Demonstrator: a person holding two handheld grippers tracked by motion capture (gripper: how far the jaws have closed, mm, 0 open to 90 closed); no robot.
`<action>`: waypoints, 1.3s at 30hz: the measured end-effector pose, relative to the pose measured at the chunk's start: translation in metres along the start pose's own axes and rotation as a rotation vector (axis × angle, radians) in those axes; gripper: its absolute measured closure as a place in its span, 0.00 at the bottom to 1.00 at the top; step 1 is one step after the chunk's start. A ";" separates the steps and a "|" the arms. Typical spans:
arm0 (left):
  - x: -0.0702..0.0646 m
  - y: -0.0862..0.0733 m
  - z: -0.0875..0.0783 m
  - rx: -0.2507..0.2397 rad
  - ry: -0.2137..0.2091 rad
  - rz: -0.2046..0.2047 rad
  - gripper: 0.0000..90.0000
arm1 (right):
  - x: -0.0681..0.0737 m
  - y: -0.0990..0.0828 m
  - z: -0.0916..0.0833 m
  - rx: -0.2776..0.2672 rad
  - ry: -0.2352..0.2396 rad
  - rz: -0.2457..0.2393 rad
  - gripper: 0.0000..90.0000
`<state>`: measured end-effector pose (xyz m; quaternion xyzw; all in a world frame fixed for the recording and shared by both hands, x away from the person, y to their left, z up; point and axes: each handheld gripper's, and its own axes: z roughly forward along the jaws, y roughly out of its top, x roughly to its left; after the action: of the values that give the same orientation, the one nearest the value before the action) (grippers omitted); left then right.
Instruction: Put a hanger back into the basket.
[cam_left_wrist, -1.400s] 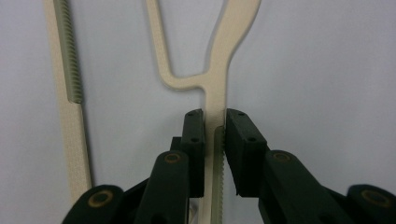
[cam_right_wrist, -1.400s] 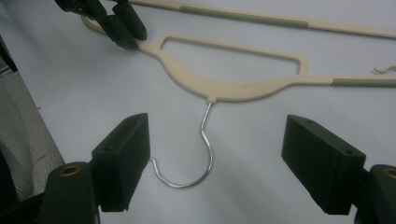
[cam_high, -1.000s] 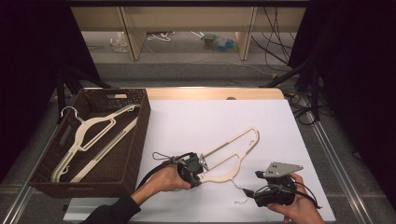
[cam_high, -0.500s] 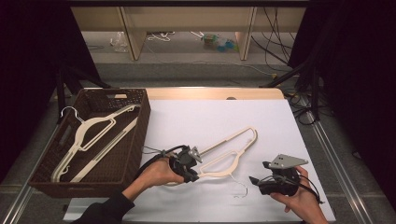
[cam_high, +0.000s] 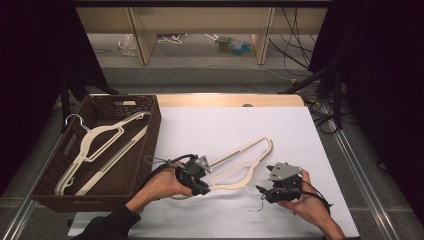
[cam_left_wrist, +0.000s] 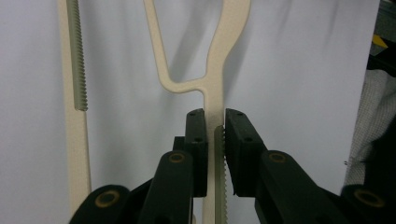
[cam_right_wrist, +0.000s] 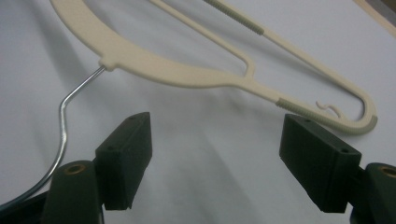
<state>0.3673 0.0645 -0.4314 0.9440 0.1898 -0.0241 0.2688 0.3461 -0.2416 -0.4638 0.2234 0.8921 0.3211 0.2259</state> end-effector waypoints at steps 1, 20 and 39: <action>0.001 0.000 -0.002 0.006 -0.002 0.008 0.88 | 0.000 0.001 0.002 -0.002 0.000 -0.015 0.30; 0.000 -0.003 -0.003 -0.026 -0.038 -0.023 0.88 | 0.005 0.018 0.017 -0.031 0.002 -0.154 0.46; 0.001 -0.008 -0.007 -0.046 -0.083 -0.004 0.89 | 0.011 0.041 0.006 -0.156 0.083 -0.377 0.70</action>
<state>0.3648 0.0744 -0.4289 0.9354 0.1808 -0.0592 0.2980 0.3515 -0.2040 -0.4432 0.0209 0.8992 0.3502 0.2615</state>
